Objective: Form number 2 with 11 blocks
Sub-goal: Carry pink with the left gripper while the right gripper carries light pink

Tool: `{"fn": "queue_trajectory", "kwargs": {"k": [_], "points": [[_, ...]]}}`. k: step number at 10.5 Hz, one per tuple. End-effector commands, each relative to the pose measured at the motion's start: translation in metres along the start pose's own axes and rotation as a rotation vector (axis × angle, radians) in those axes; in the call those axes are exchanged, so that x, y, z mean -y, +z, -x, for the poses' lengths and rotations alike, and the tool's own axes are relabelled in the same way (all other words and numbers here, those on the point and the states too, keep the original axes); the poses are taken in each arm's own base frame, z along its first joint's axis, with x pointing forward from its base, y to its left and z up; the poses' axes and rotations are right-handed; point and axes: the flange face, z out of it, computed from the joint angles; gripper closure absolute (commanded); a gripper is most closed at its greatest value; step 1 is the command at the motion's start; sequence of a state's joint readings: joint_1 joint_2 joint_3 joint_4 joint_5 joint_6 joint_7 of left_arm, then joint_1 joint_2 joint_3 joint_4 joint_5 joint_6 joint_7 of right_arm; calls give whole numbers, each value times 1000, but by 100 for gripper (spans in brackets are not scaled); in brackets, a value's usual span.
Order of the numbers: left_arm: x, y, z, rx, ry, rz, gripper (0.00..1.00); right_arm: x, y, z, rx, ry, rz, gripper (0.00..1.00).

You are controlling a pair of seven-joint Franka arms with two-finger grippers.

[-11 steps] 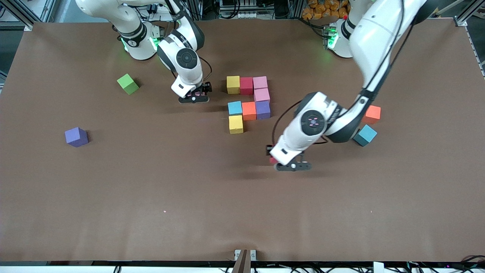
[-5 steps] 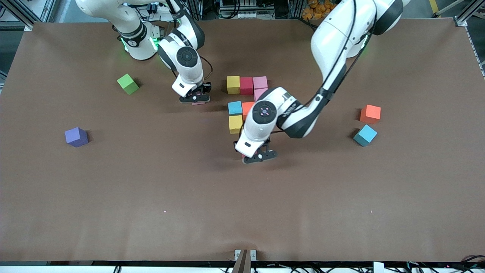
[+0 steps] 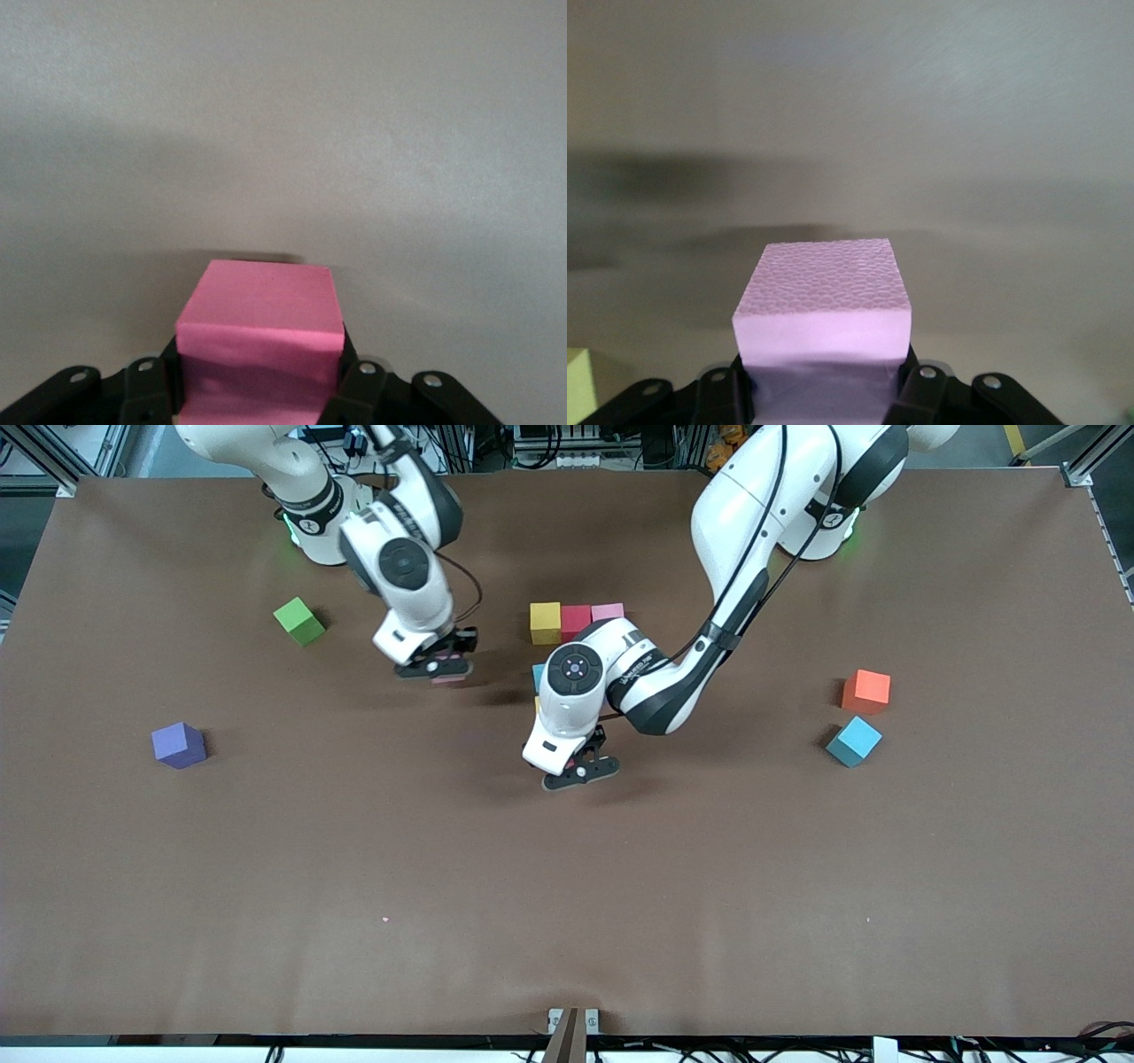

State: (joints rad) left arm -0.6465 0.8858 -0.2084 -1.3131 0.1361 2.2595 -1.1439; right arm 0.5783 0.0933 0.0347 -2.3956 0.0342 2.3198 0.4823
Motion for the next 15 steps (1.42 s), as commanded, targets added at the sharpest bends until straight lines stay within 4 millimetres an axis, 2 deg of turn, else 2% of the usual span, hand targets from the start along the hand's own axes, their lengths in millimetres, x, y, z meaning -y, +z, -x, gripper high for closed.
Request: {"fn": "queue_trajectory", "kwargs": {"k": [1, 3, 5, 9, 12, 15], "points": [[-7, -3, 2, 6, -12, 0, 96, -59, -15, -29, 1, -20, -37, 88], [-7, 5, 7, 11, -4, -10, 95, -74, -18, -40, -5, -9, -45, 87], [-10, 12, 16, 17, 7, -16, 95, -92, -10, -47, 8, -9, -48, 87], [-9, 17, 18, 21, 10, -21, 93, -108, -9, -51, 11, -22, -54, 87], [-10, 18, 22, 24, 13, -23, 92, -108, -8, -51, 12, -25, -53, 87], [-9, 22, 25, 33, 17, -31, 87, -106, -12, -54, 5, -17, -55, 87]]}}
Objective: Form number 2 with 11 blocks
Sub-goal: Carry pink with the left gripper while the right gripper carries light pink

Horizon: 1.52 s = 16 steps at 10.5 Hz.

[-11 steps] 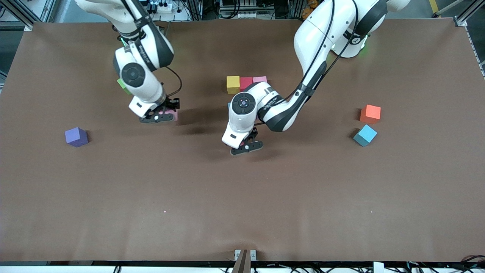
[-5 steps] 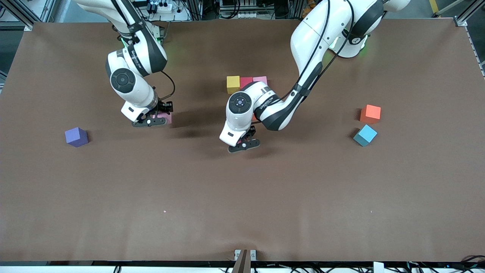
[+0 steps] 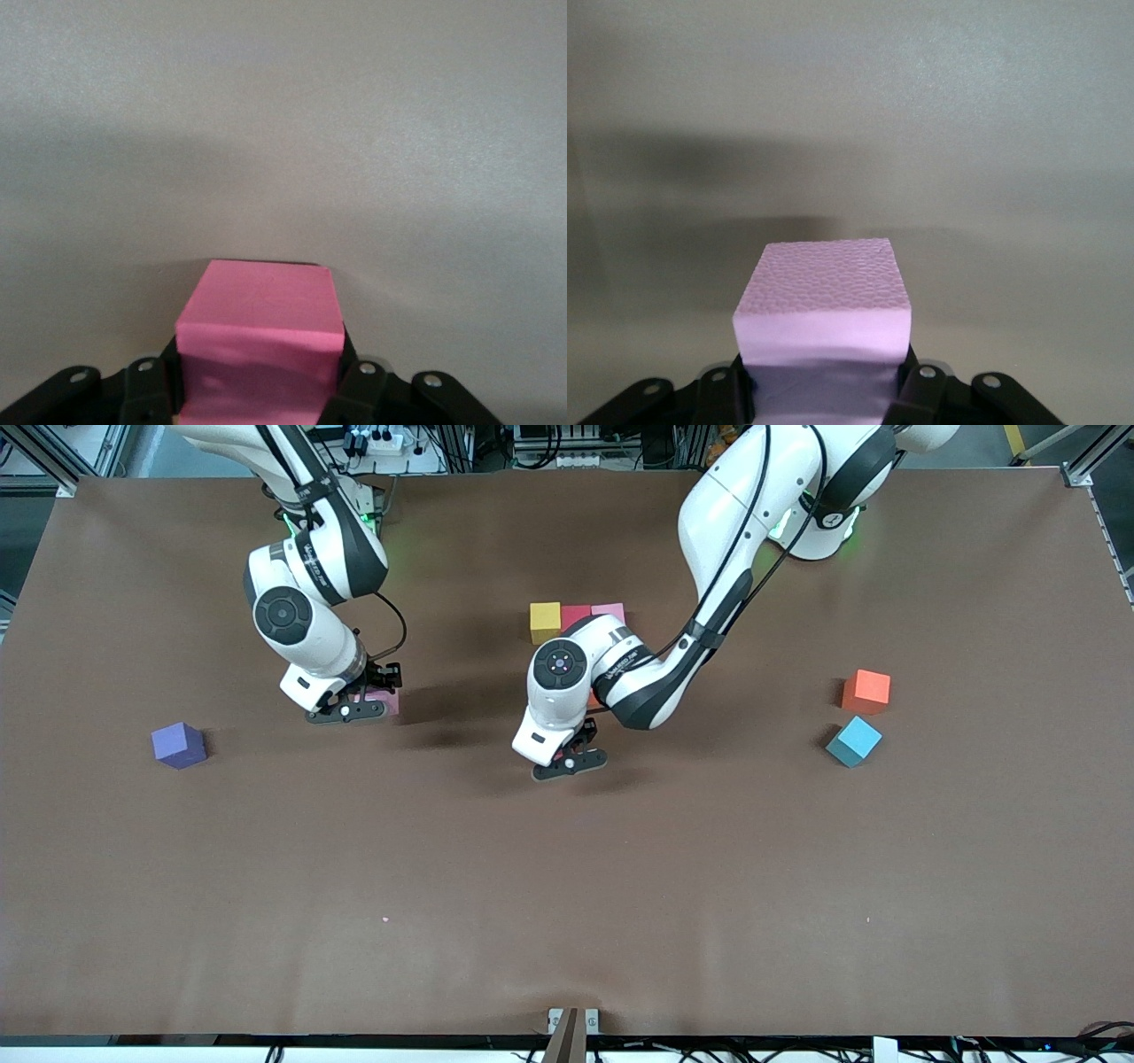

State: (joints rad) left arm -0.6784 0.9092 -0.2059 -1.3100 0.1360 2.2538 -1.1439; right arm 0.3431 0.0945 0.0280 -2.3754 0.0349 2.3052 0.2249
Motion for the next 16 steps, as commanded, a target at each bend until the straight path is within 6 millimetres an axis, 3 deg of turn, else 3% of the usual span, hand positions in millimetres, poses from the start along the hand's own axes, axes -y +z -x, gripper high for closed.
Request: {"fn": "queue_trajectory", "kwargs": {"k": [1, 2, 3, 4, 7, 10, 11, 13, 16], "points": [[-2, 5, 4, 16, -10, -10, 78, 0, -4, -6, 1, 5, -13, 87], [-2, 7, 5, 19, -8, -13, 65, 1, -5, -6, -2, 3, -14, 87], [-1, 7, 6, 19, -10, -13, 40, 2, -6, -6, -4, 2, -14, 87], [-3, 7, 10, 8, 20, -19, 0, 2, -6, -6, -3, 3, -15, 87], [-8, -17, 7, -14, 17, 7, 0, 6, -12, -10, -7, 28, -48, 87], [-14, -97, -9, -75, 0, 95, 0, 12, -17, -20, -9, 80, -88, 87], [-4, -131, -24, -98, -27, 115, 0, 18, -18, -25, -12, 115, -92, 87], [23, -173, -55, -111, -80, 98, 0, 43, -20, -38, -19, 182, -95, 87], [94, -220, -109, -98, -176, 6, 0, 104, -22, -65, -33, 334, -112, 87]]}}
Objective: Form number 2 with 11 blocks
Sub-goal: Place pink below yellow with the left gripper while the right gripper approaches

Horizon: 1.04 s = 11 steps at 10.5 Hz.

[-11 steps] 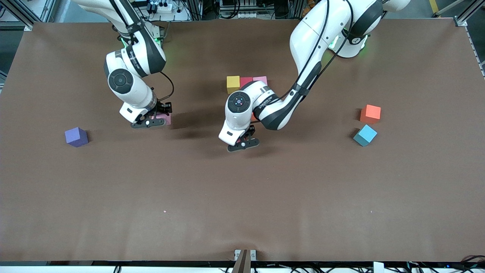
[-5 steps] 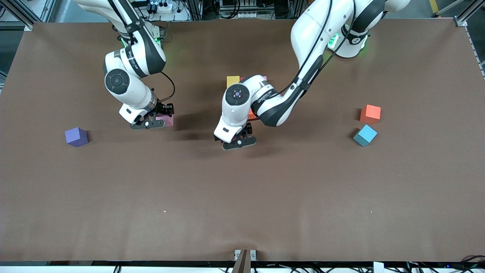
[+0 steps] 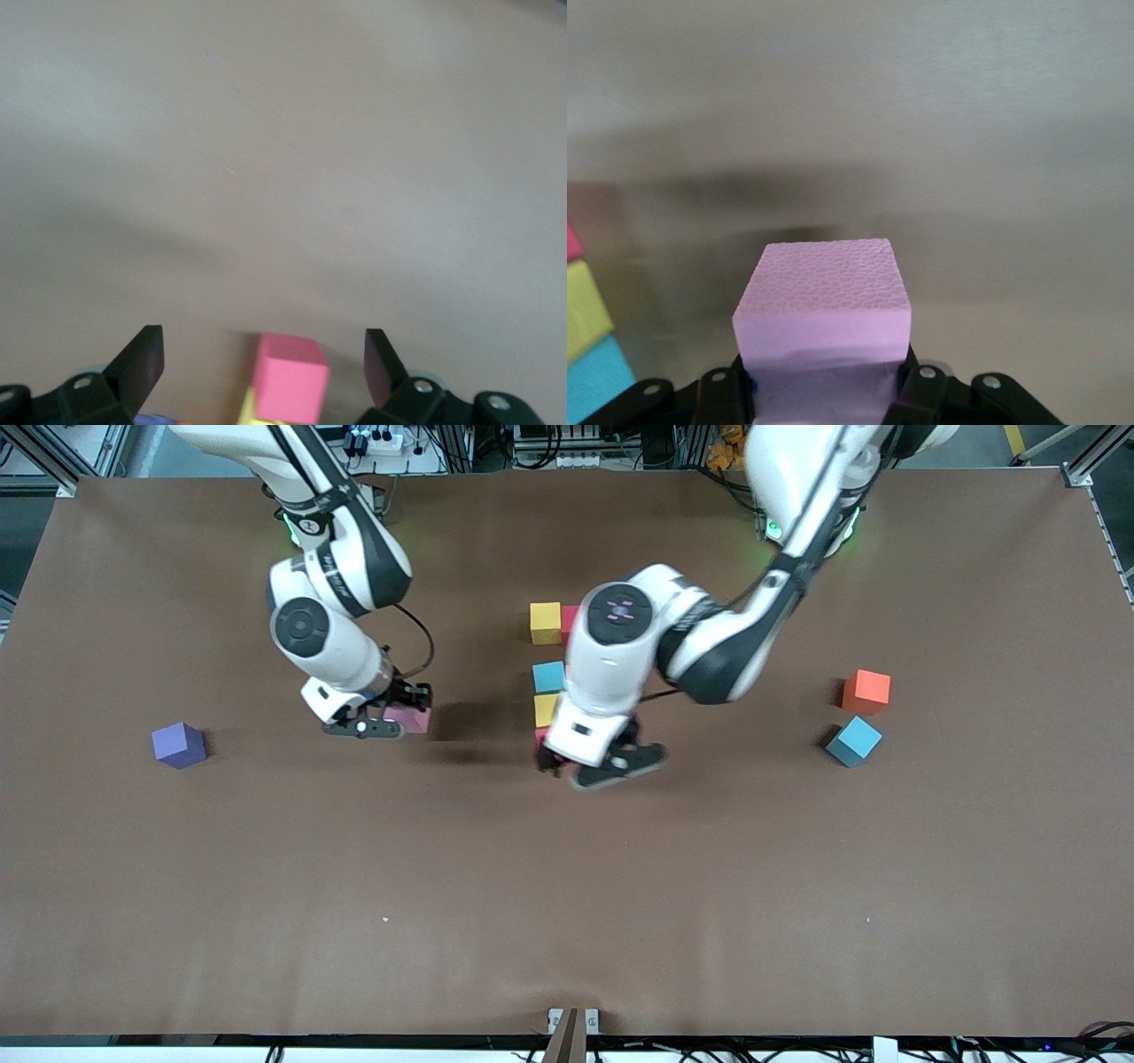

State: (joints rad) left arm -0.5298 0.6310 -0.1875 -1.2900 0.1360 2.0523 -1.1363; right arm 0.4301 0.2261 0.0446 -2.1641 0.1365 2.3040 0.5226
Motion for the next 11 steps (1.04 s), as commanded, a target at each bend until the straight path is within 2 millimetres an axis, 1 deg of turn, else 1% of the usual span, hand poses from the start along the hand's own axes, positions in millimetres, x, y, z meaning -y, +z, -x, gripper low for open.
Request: {"fn": "queue_trajectory", "kwargs": {"k": [1, 2, 3, 4, 5, 6, 7, 8, 9, 10, 11], "points": [[68, -25, -50, 19, 3, -69, 0, 61, 4, -11, 16, 139, -54, 87], [104, -23, -73, 42, 122, -93, 0, 81, 0, -13, 41, 193, -90, 87], [144, -21, -101, 58, 204, -114, 0, 98, -7, -15, 59, 239, -110, 87], [174, -13, -120, 80, 367, -137, 0, 114, -13, -18, 69, 285, -116, 87], [204, -3, -138, 115, 503, -148, 0, 127, -15, -20, 76, 342, -119, 87], [235, 6, -150, 144, 523, -162, 0, 144, -15, -16, 77, 403, -122, 87], [253, 13, -151, 165, 533, -179, 0, 164, -10, -9, 81, 475, -121, 87], [266, 26, -147, 164, 627, -237, 0, 180, -7, -7, 83, 547, -125, 87], [285, 35, -152, 146, 661, -258, 0, 202, -1, 0, 85, 611, -128, 87], [290, 44, -144, 144, 681, -247, 0, 225, 7, 8, 89, 681, -131, 87], [286, 52, -129, 150, 710, -243, 0, 242, 13, 8, 93, 760, -138, 87]]}}
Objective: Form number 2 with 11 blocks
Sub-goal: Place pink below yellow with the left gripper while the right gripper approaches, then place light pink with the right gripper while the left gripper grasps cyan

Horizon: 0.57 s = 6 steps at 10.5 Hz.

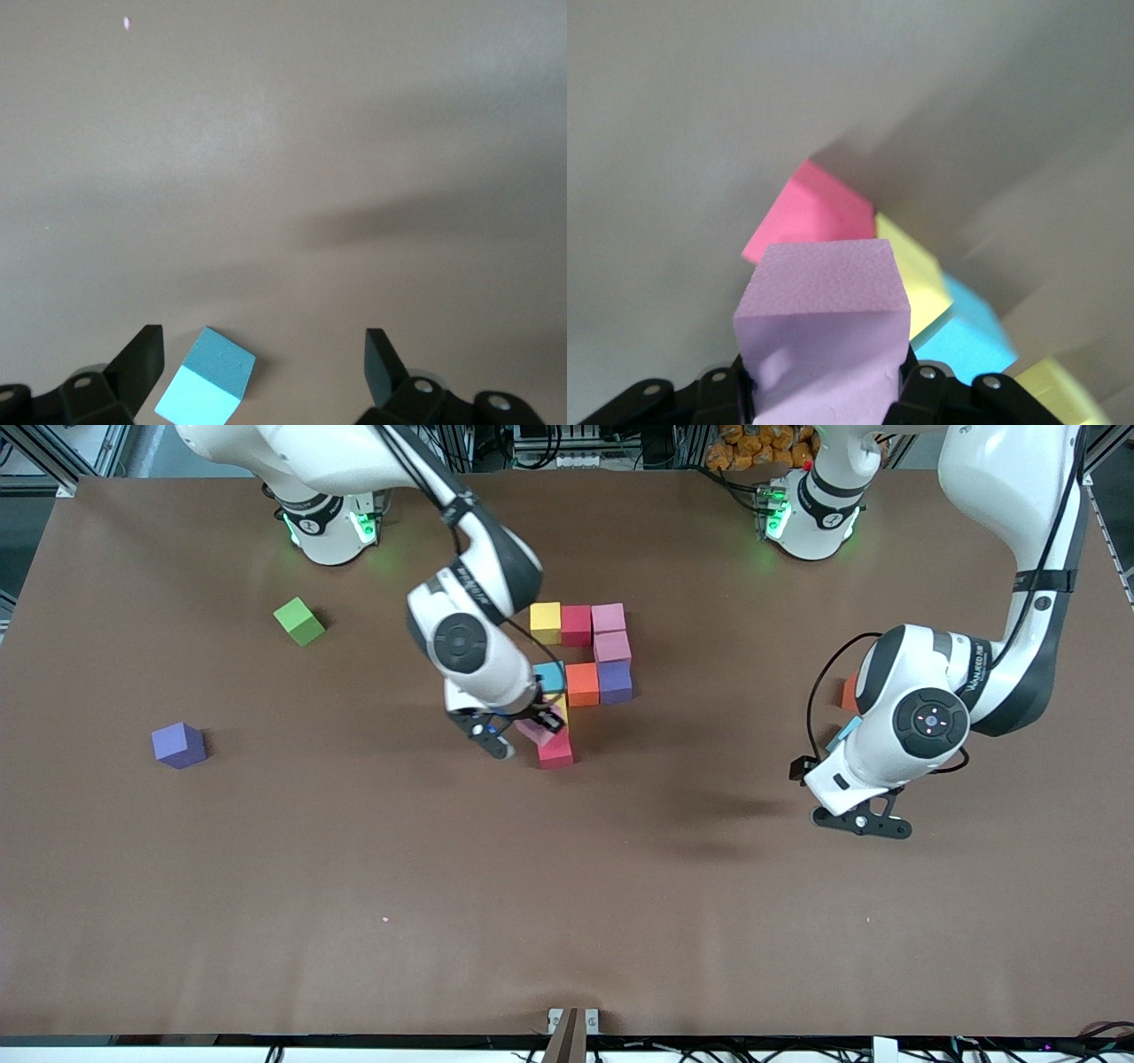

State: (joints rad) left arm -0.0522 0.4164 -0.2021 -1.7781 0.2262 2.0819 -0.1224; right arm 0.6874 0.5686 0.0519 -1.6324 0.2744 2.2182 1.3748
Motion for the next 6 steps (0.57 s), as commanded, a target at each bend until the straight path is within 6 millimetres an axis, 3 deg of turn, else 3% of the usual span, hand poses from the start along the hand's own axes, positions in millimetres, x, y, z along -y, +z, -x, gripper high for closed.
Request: {"fn": "queue_trajectory", "kwargs": {"k": [1, 2, 3, 6], "points": [[-17, 8, 36, -22, 82, -23, 0, 32, 14, 16, 14, 168, -25, 87], [-14, 18, 54, -49, 126, -21, 0, 34, 11, 20, 15, 202, -32, 87], [3, 30, 67, -61, 168, -18, 0, 35, 13, 21, 17, 250, -36, 87], [41, 49, 78, -28, 319, -11, 0, 38, 26, 17, 17, 407, -62, 87]]}}
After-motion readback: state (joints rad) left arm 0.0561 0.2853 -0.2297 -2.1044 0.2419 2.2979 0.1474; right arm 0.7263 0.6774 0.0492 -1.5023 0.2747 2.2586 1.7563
